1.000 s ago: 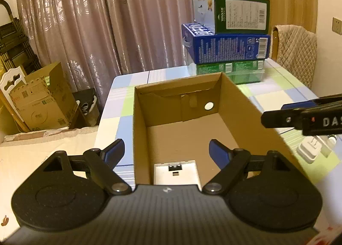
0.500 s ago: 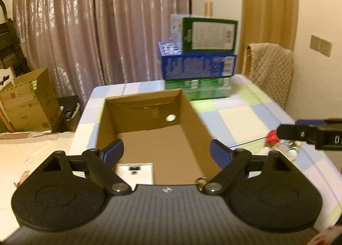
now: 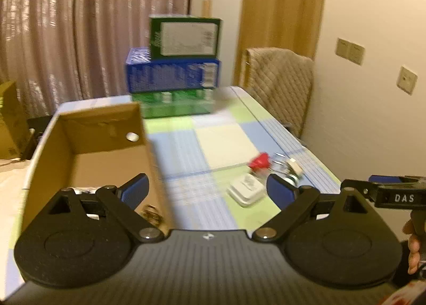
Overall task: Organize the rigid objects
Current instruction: 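Move both grippers back from the box to the items on the table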
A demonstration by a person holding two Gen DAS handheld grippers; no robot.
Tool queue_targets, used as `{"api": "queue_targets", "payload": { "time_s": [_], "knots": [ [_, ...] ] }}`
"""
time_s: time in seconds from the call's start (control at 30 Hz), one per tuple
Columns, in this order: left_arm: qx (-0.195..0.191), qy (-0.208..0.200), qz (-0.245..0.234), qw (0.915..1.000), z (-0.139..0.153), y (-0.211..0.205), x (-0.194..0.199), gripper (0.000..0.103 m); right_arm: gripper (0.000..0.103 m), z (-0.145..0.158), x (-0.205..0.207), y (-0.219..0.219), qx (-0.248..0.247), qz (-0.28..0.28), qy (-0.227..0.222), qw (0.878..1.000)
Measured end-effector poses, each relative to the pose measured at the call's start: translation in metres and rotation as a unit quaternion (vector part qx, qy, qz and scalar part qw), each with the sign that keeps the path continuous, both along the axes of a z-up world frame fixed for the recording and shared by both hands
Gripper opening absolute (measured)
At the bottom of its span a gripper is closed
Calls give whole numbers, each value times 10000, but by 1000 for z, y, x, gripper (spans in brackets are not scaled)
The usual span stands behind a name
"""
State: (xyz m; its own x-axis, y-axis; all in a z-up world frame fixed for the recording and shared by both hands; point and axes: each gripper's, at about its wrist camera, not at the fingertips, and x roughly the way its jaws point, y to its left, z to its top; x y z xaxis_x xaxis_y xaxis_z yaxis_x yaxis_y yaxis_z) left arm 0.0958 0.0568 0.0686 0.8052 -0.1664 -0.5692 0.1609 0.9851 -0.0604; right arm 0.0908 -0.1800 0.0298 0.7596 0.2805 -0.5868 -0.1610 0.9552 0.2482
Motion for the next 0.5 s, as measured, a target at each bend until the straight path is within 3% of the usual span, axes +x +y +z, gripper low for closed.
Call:
{"api": "queue_targets", "payload": {
  "time_s": [0.27, 0.5],
  "knots": [
    [22, 253, -327, 9991, -30, -46, 1, 95, 88, -5, -9, -33, 78, -177, 95, 9998],
    [-43, 412, -318, 9986, -50, -64, 16, 95, 88, -11, 4, -40, 60, -76, 74, 9999]
  ]
}}
